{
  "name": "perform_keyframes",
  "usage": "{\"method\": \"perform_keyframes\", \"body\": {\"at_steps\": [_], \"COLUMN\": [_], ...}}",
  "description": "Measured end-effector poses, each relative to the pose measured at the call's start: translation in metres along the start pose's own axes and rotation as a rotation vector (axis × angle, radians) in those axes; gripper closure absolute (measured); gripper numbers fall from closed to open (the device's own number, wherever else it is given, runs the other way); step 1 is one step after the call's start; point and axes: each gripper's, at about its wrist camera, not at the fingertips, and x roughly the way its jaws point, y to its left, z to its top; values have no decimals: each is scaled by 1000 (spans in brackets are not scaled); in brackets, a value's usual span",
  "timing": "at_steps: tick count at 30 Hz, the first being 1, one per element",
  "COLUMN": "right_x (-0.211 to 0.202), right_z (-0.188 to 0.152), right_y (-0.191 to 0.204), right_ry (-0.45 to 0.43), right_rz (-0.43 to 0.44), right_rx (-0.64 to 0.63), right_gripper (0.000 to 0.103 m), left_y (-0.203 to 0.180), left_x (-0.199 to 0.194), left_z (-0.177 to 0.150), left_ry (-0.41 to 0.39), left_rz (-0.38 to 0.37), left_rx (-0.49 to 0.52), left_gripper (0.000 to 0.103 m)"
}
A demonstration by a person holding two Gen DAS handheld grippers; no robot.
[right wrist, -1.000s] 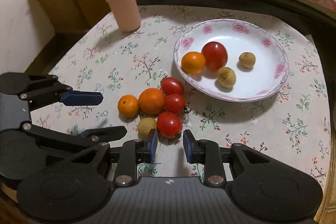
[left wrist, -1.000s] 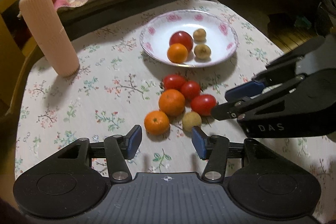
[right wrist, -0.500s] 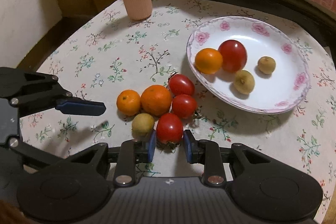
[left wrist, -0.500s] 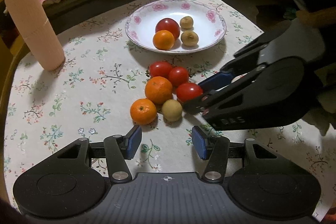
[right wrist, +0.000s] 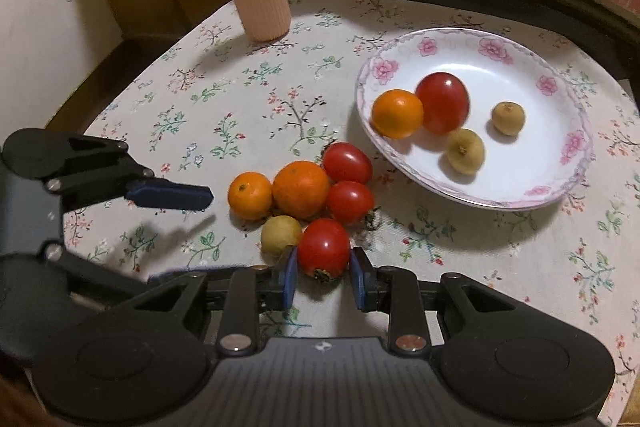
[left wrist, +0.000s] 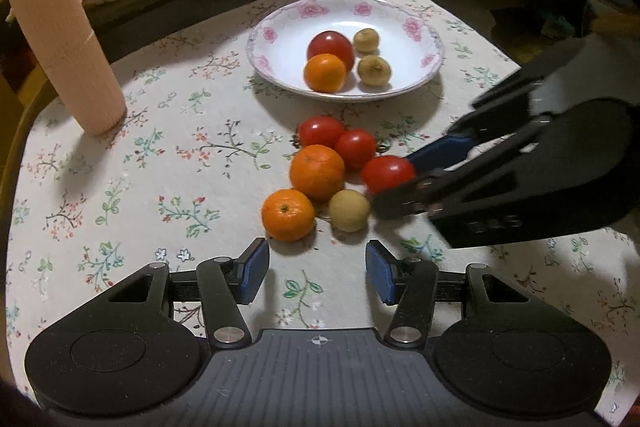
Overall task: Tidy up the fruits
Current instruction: 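Grasp a red cherry tomato with the right tool while the left tool grasps an orange mandarin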
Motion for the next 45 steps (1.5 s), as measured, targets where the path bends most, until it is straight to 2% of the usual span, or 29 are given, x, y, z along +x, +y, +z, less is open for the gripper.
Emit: {"method": "perform_keyframes", "body": {"at_steps": [8,14,19,24,26,28,33,45], "right_x": [-7,-9,-8,-8,-7,-8,-9,-14], "right_z": [-6,-8,-8,-10,-10,-10,-10,-17], "right_y": [-13,-19,-21,-22,-22,-24,-28,-22], "right_ry": [6,10,15,22,21,20,13,21], "right_rz": [-5,-9,-11,-9,-11,-12,-18,-17], "right_rx": [37,51,54,54,55,59,70,34], "right_gripper": [73,73,73,73,73,73,73,73], "left_y": [1,10,15,20,18,13,10,-3], "left_x": [-1,7,19,26,27,25,22,0], "left_z": [7,10,10,16,17,18,16,8], "left_ry": [-16,0,21,0,-6,-5,-3,4], "left_rz": [-4,19,24,22,19,20,34,32], "left_rx": [10,4,-7,-40,-48,-36,-37,-33], "left_gripper": [43,43,43,43,46,54,62,63]}}
